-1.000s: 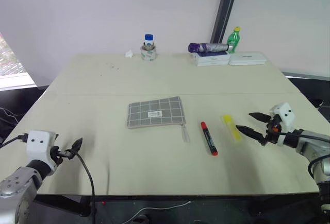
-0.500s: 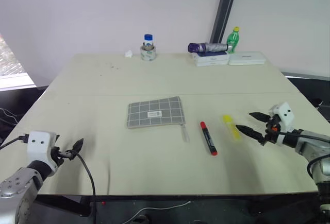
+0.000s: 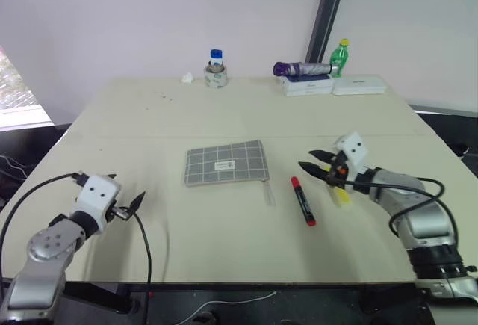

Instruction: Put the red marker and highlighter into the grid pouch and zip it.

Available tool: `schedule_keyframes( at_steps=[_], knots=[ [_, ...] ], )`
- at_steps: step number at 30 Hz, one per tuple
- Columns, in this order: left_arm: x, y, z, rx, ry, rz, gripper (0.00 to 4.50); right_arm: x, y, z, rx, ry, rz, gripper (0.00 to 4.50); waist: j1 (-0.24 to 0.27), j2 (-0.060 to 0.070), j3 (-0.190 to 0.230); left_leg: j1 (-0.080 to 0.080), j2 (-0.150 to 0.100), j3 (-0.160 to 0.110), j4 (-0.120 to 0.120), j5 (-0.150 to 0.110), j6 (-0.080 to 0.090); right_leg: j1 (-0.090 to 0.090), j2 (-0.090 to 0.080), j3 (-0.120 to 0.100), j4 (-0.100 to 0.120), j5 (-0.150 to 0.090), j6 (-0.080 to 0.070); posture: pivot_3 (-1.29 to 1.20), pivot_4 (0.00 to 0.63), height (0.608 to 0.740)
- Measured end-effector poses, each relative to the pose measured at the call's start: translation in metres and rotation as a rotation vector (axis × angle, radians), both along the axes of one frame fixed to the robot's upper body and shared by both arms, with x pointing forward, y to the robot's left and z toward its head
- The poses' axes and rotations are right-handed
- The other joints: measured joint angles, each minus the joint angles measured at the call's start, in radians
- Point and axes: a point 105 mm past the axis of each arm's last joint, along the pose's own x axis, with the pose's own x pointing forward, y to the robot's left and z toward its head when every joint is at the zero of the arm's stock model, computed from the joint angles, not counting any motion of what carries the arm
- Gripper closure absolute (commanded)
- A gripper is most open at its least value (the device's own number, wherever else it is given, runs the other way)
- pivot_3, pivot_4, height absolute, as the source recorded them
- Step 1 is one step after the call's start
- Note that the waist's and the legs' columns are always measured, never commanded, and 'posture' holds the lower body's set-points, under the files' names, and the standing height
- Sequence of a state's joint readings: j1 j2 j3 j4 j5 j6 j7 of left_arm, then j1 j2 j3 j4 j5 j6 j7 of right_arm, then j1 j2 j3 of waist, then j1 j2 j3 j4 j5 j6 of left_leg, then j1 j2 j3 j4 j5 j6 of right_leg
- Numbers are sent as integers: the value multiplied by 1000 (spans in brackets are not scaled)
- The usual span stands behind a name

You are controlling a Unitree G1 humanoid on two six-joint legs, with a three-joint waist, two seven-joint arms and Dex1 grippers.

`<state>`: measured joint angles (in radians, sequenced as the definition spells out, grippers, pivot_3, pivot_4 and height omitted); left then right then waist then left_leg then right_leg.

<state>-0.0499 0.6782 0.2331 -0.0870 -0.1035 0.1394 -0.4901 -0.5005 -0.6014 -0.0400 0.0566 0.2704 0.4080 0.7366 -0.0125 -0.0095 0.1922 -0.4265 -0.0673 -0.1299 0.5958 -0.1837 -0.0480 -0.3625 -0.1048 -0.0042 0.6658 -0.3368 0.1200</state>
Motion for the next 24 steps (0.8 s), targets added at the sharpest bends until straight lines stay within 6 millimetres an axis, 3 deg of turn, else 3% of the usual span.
schedule_keyframes(
  at_steps=[2,6,12,17,24],
  knots=[
    [10,-4,1,112,-22,-39,0,9,15,-1,-6,1,-10,4443,-3,0,0,0,0,0,0,0,-1,-1,1,0,1,0,0,0,150,740],
    [31,-17,2,309,-76,-127,0,30,40,-4,-32,4,-56,4443,-6,0,0,0,-1,1,-2,2,-2,-4,2,1,2,1,-1,0,150,740],
    [53,-36,-5,464,-122,-235,0,56,49,-21,-63,60,-154,4443,-5,0,0,-1,-2,1,-3,2,-3,-5,2,1,4,1,-1,0,150,740],
    [60,-46,-7,520,-138,-311,0,69,48,-32,-92,105,-209,4443,-13,0,0,-1,-2,2,-3,3,-4,-8,2,2,8,1,-1,0,150,740],
    [64,-53,-9,545,-136,-385,0,77,70,-36,-104,121,-164,4443,-30,0,0,-1,-2,2,-1,6,-5,-10,2,2,17,1,-1,0,150,740]
  ],
)
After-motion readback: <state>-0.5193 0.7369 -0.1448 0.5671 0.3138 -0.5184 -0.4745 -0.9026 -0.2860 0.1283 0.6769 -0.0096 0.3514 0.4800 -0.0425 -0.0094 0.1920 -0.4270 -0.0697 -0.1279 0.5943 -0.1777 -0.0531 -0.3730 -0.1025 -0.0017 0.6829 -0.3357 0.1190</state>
